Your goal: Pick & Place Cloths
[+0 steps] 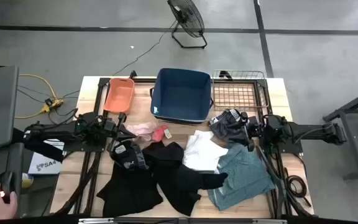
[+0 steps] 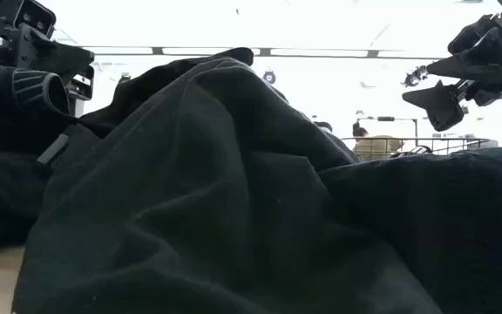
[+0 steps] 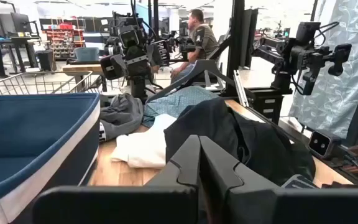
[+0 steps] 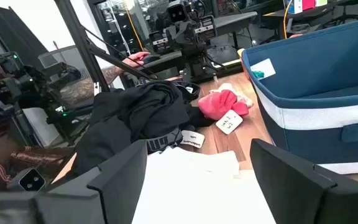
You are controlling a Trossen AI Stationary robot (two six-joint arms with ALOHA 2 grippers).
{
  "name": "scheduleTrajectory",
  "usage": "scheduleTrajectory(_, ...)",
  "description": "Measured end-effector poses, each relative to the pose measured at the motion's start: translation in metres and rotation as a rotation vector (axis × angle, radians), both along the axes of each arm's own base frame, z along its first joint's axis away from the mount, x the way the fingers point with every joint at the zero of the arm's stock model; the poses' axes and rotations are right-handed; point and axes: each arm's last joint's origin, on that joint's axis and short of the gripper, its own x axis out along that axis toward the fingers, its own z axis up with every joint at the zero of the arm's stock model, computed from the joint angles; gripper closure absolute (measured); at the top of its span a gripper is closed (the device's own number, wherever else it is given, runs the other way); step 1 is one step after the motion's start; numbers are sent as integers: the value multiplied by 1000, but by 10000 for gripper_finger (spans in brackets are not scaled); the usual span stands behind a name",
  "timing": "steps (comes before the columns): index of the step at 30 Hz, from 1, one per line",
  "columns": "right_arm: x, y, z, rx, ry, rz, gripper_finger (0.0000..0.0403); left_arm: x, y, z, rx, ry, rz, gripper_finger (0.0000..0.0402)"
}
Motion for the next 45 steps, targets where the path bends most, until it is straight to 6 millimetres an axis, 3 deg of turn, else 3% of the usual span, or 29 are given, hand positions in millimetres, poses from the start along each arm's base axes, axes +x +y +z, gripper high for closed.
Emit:
scheduleTrajectory(35,0,0,0,0,0,0,125,0,0,0,0,0,0,400)
scheduleTrajectory(40,0,-1,0,-241,-9,-17,125,0,0,0,0,0,0,400)
scheduleTrajectory(45,0,-2,0,-364,-12,-45,125,0,0,0,0,0,0,400)
